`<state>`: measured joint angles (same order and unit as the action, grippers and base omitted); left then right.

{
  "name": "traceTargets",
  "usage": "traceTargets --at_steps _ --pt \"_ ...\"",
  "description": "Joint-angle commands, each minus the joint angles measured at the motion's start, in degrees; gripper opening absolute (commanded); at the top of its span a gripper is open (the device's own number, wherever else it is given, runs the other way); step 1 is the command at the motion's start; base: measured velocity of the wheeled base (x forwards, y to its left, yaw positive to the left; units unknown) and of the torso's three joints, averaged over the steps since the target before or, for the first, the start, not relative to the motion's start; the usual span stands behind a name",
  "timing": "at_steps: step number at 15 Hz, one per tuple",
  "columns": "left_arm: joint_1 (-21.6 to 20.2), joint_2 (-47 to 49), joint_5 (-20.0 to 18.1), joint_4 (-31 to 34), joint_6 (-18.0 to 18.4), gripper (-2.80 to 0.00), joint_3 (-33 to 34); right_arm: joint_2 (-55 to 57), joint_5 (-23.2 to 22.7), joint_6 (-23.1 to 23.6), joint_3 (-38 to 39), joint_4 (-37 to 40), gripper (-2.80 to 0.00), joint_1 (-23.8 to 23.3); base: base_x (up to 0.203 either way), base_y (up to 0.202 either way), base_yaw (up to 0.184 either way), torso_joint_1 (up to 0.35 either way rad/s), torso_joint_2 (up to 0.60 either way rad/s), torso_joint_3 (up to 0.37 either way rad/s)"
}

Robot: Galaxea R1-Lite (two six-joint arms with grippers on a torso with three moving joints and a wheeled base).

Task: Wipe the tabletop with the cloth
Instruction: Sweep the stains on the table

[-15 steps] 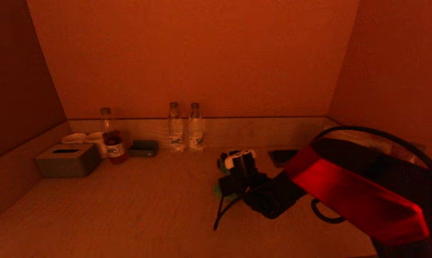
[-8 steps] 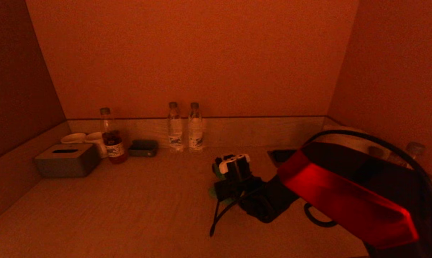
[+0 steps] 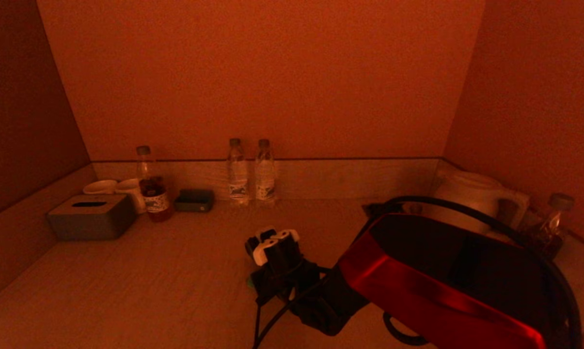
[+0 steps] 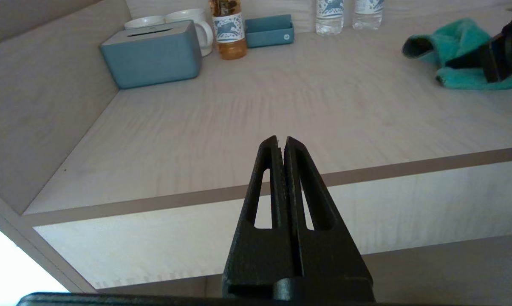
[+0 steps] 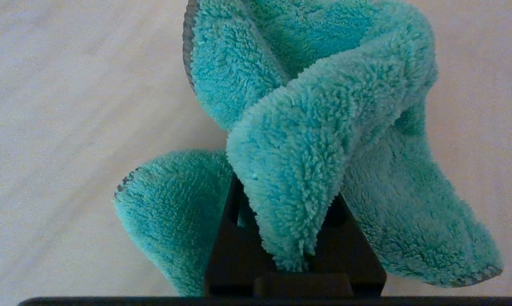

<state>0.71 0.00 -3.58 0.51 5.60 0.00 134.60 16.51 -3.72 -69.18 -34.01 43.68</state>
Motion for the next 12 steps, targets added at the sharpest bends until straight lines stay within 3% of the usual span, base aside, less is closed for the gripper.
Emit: traceTargets --at_steps 1,3,7,12 --pt "0.0 0.0 -0.02 0.01 0.03 -2.8 0.0 0.32 0.11 -0.06 0.01 -0.09 -2.8 0.44 0.0 0.0 0.0 0.0 0.0 0.0" --pt "0.08 0.0 -0.02 0.01 -0.05 -2.8 0.0 0.35 0.13 0.02 -0.36 0.13 -2.8 0.81 0.0 0.0 0.0 0.0 0.0 0.0" --pt "0.0 0.0 -0.02 0.01 -0.06 -2.8 0.0 0.56 0.27 0.58 -7.11 2.35 -2.8 11.34 0.0 0.0 0.0 0.0 0.0 0.0" --pt "0.0 0.0 -0.02 0.01 0.03 -2.8 0.0 0.62 0.28 1.18 -8.1 2.54 -2.8 13.23 0.0 0.0 0.0 0.0 0.0 0.0"
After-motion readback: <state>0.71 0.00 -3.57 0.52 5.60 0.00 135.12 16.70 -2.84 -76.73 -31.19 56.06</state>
